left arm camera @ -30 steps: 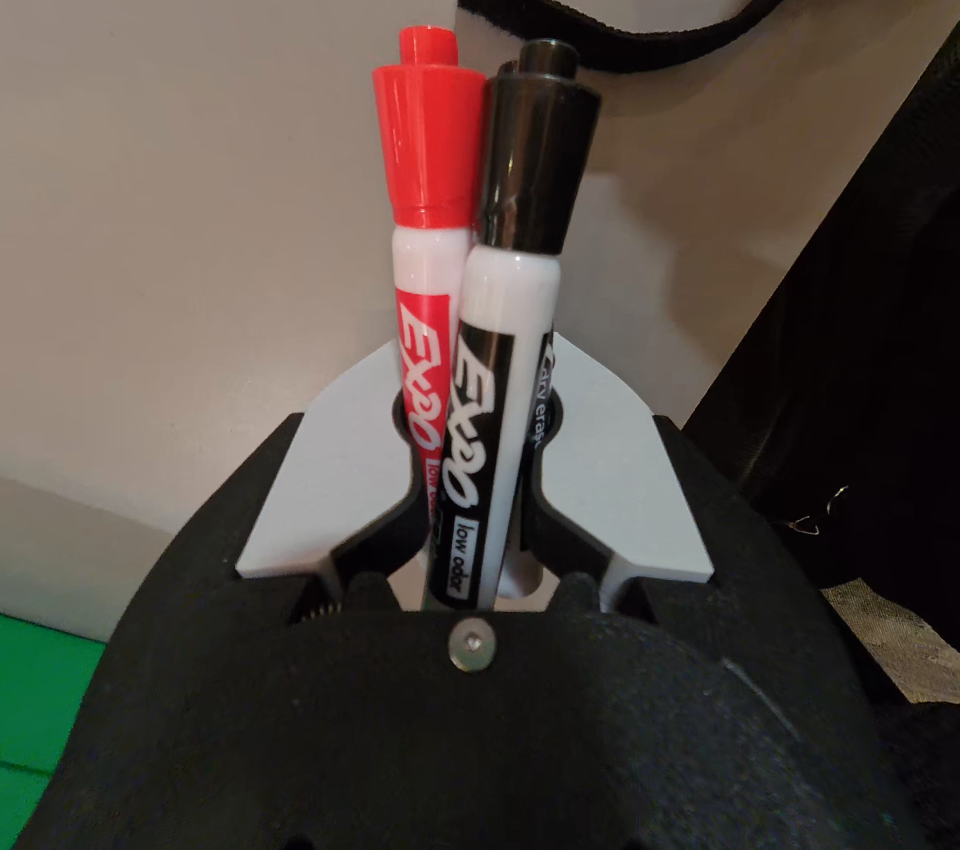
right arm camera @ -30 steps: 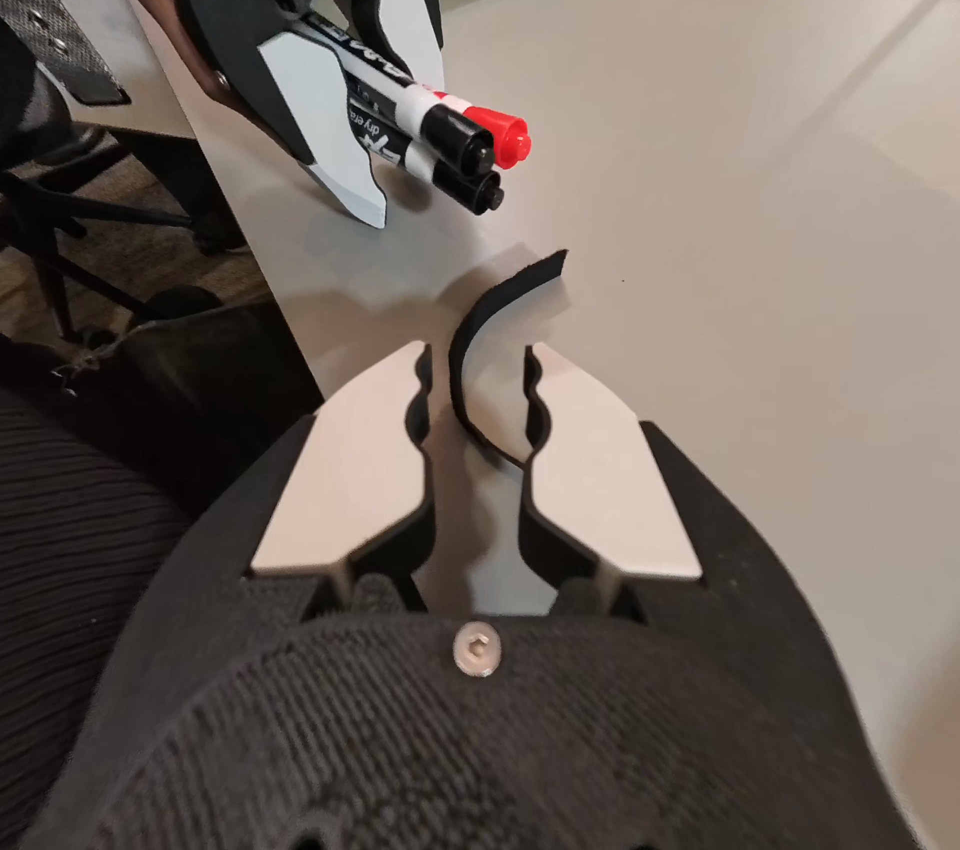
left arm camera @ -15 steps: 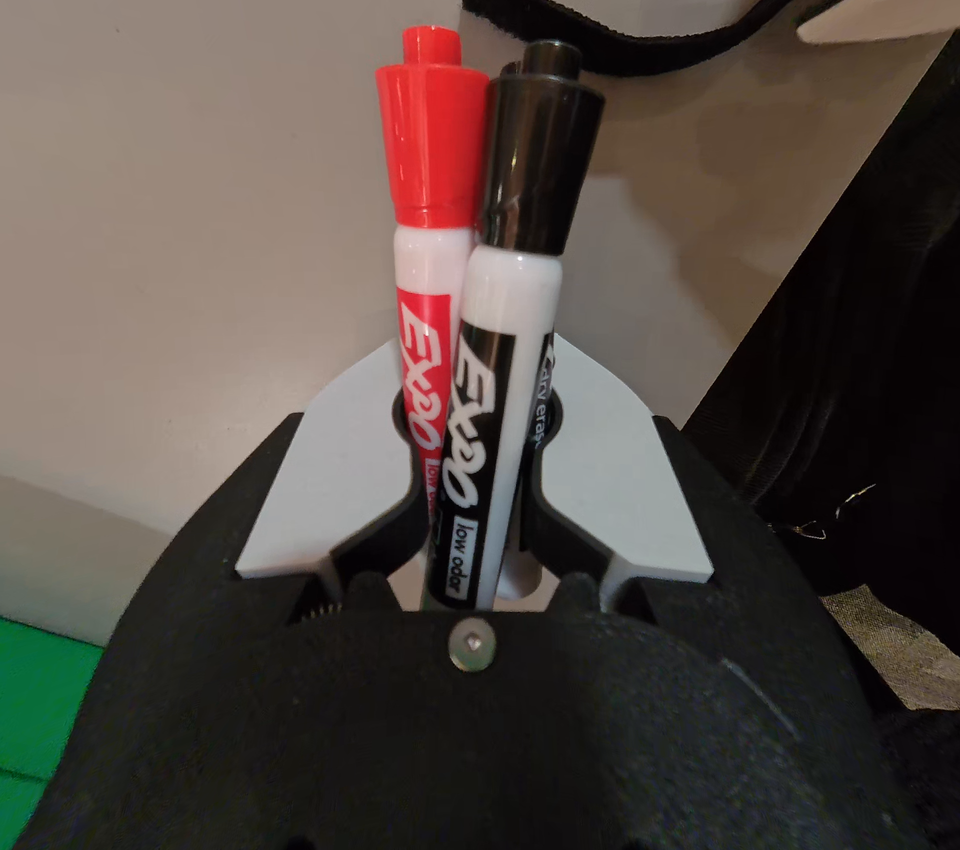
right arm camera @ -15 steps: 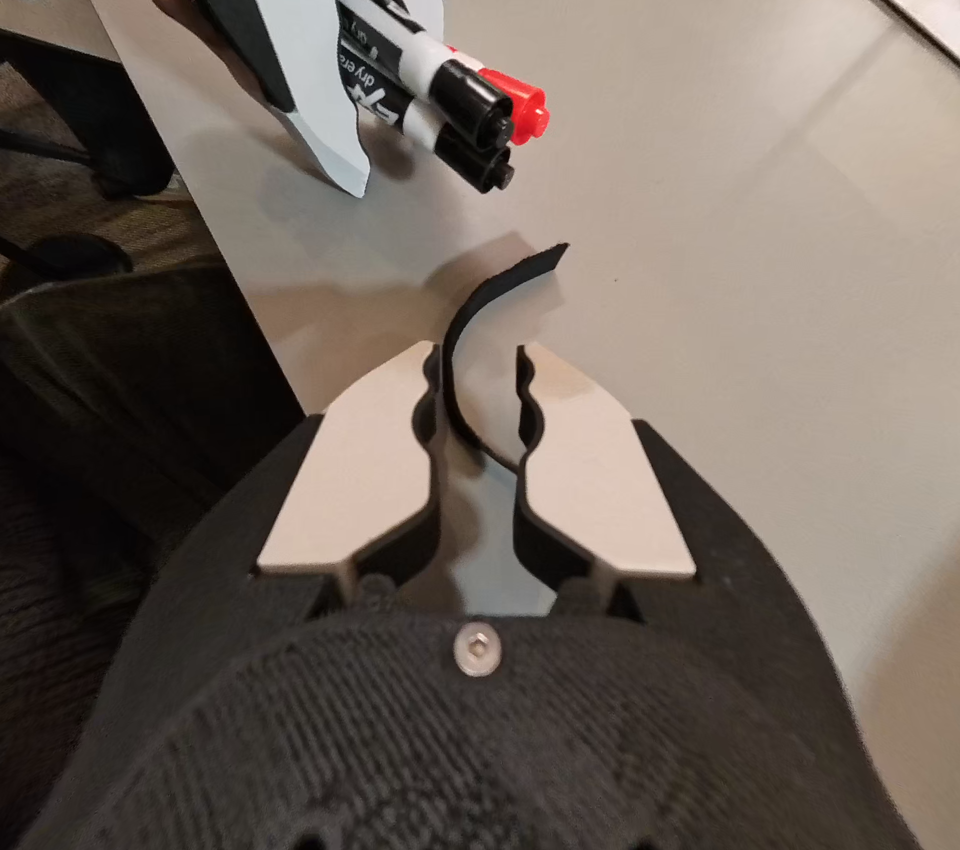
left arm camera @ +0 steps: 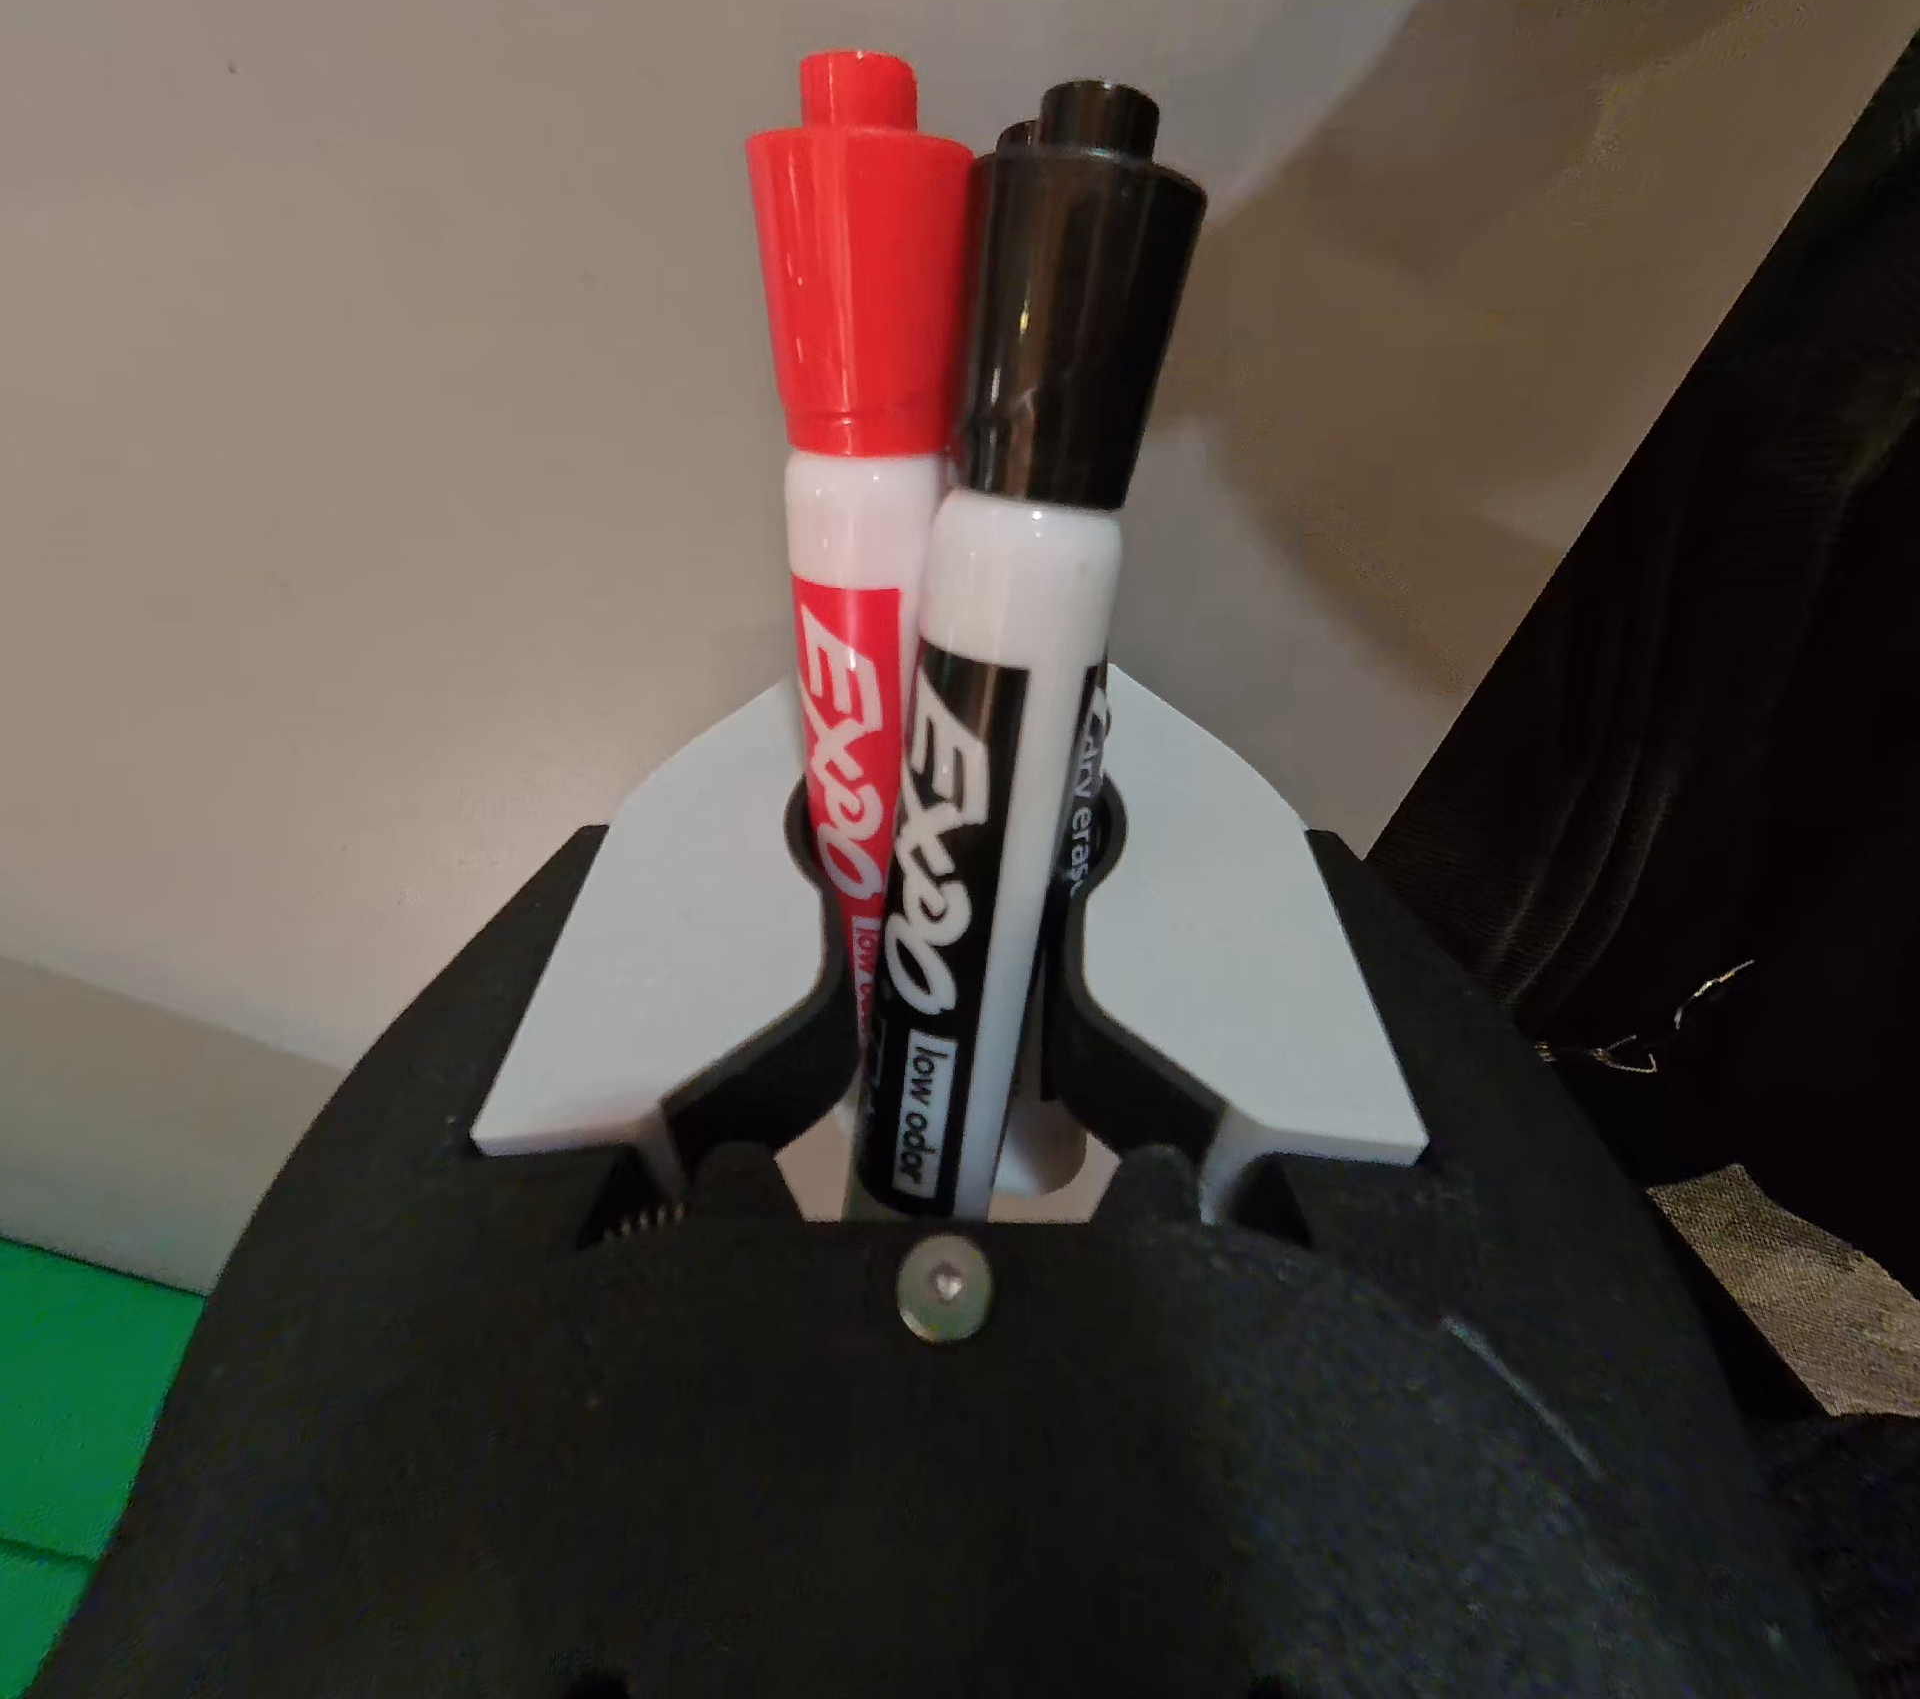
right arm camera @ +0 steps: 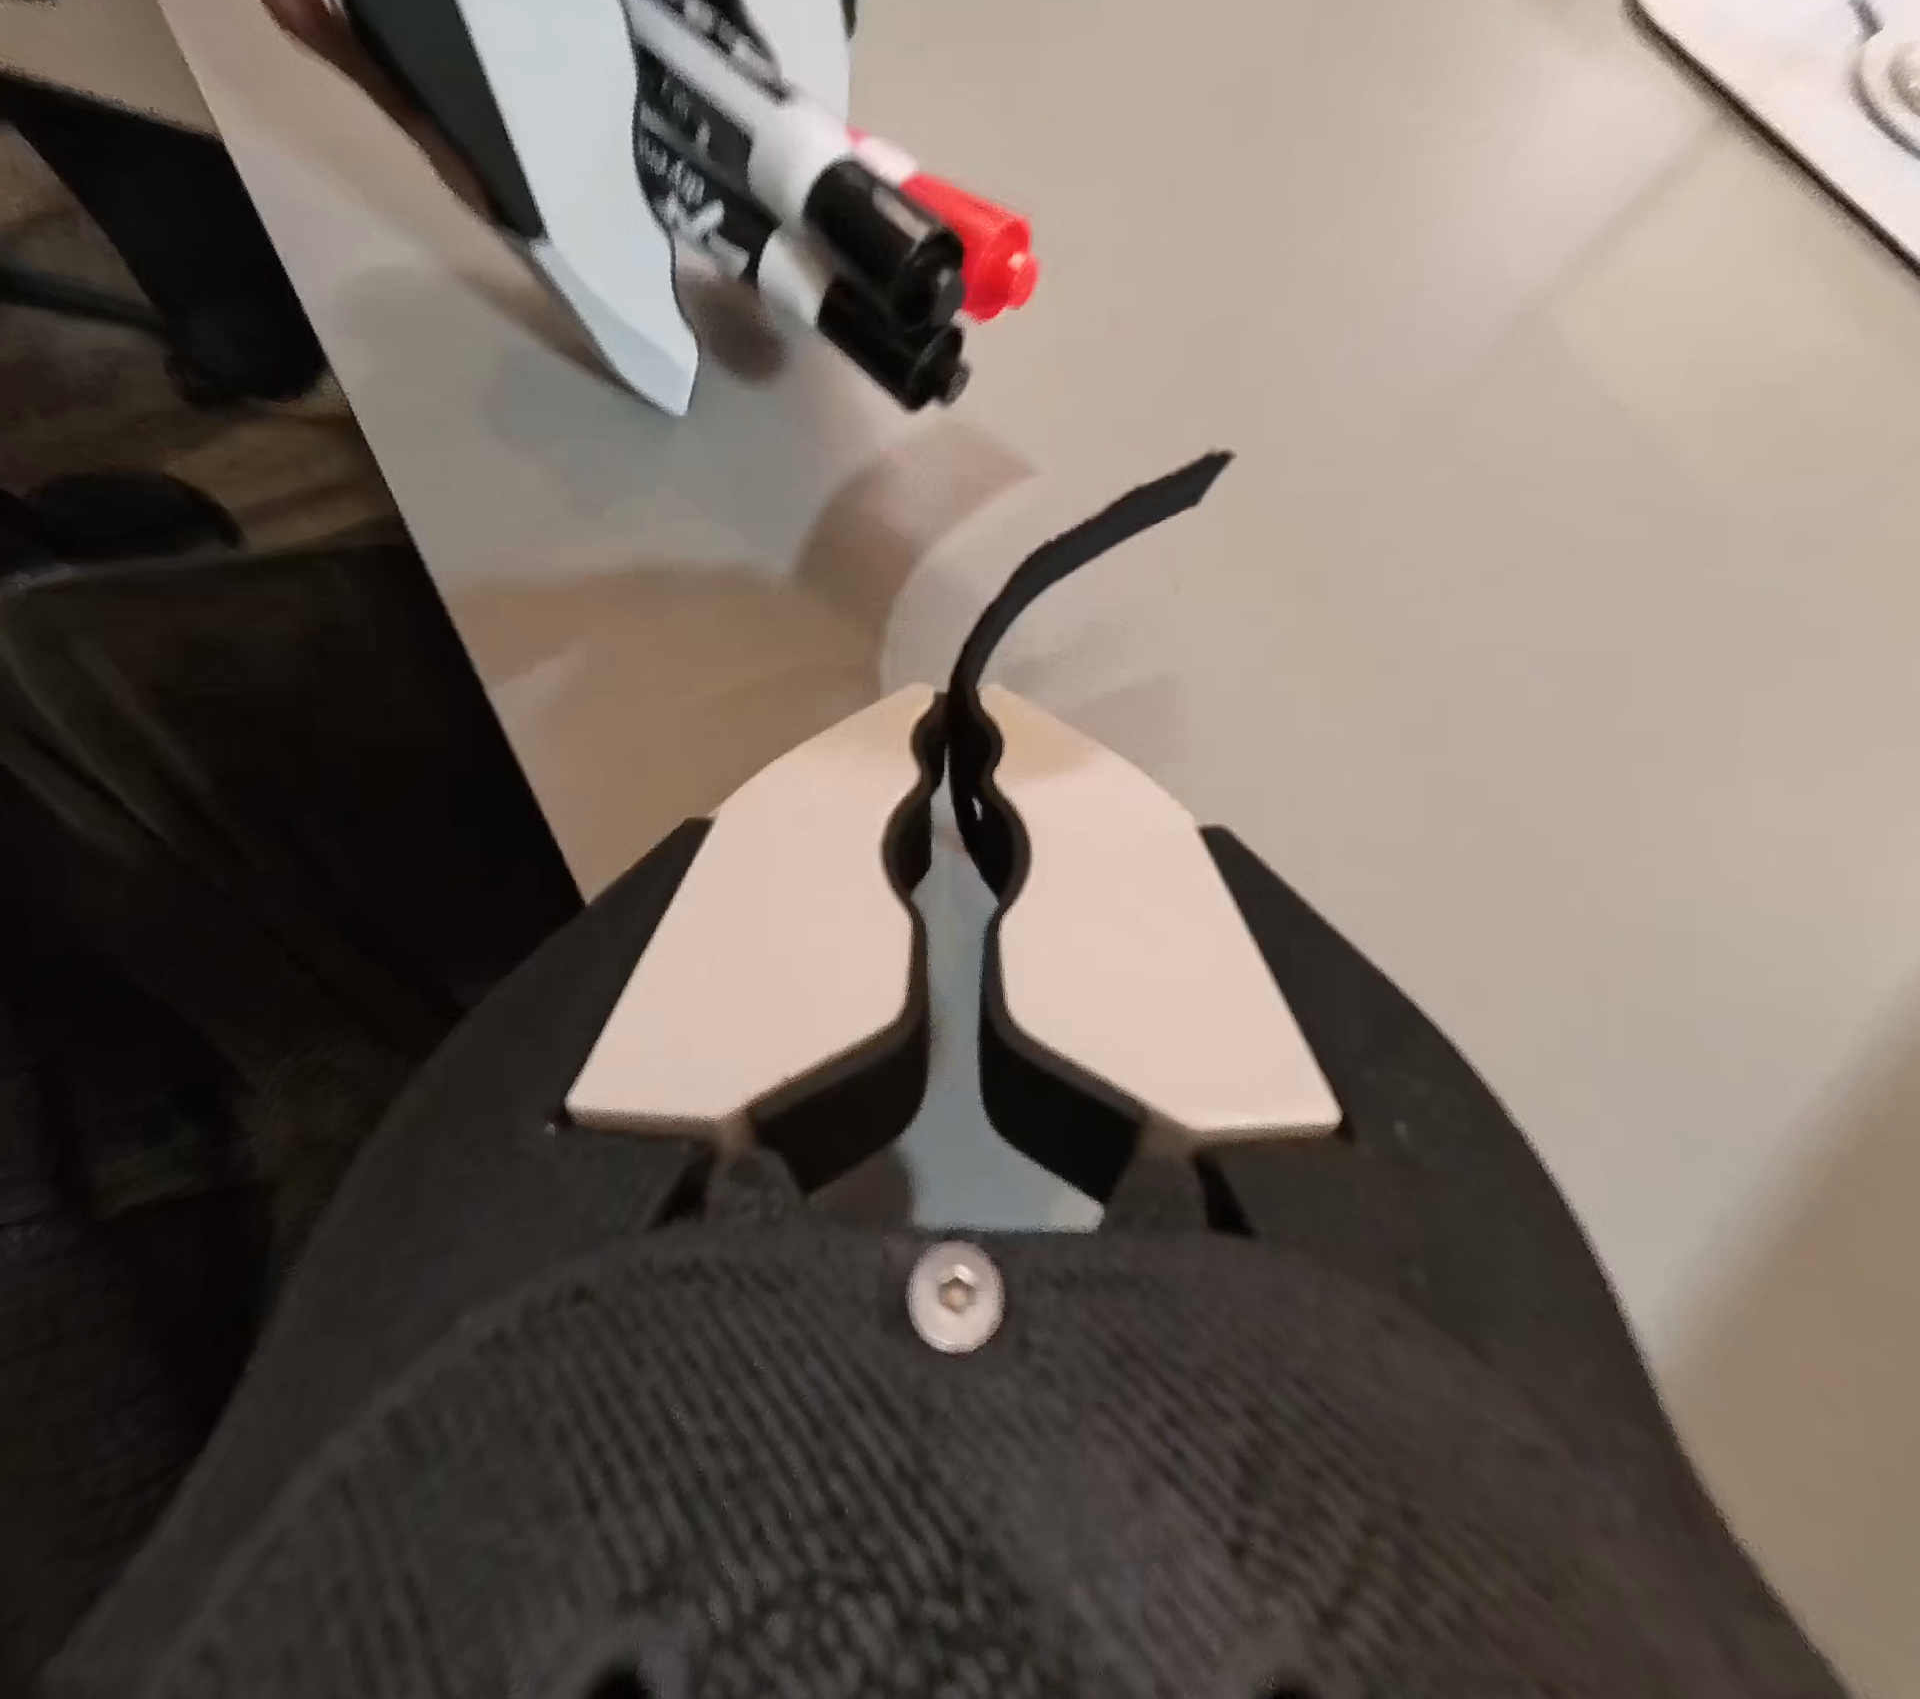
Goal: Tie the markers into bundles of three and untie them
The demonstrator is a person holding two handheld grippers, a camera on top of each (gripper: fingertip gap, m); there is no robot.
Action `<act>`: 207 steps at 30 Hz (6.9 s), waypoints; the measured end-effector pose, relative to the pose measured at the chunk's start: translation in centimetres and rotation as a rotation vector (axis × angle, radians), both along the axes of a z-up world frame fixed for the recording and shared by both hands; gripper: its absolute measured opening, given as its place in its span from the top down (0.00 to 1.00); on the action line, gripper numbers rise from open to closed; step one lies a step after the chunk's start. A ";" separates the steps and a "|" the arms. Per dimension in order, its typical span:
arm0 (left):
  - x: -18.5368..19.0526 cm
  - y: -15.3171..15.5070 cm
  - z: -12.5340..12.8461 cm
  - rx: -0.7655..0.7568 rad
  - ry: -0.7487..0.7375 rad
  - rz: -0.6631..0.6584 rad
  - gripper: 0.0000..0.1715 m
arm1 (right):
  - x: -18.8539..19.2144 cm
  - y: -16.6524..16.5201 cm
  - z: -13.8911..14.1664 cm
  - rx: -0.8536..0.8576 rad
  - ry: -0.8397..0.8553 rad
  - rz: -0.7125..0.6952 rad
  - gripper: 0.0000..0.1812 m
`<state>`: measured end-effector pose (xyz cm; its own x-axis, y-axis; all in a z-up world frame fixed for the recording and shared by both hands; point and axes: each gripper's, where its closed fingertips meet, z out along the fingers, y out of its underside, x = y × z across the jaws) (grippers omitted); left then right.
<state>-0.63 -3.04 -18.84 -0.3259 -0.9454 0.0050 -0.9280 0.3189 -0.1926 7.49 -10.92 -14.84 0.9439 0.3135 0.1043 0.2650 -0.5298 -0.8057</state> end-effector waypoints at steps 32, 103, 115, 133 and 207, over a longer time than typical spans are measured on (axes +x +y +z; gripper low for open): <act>0.0 0.0 0.0 -0.001 -0.005 -0.005 0.74 | 4.8 -3.6 0.3 -0.059 0.023 0.272 0.86; -0.1 -0.1 0.0 -0.008 -0.027 -0.060 0.74 | 10.1 -1.8 -2.8 -0.121 0.018 -0.322 0.54; -0.2 -0.2 0.0 -0.009 -0.022 -0.046 0.75 | 10.2 0.3 -3.9 -0.203 0.065 -0.260 0.52; -0.3 -0.5 0.1 -0.055 -0.049 -0.073 0.74 | 8.5 1.3 -2.6 -0.101 -0.044 -0.143 0.72; 0.3 -6.0 4.3 -0.226 -0.090 -0.165 0.75 | -6.3 3.4 8.0 0.423 1.390 0.012 0.75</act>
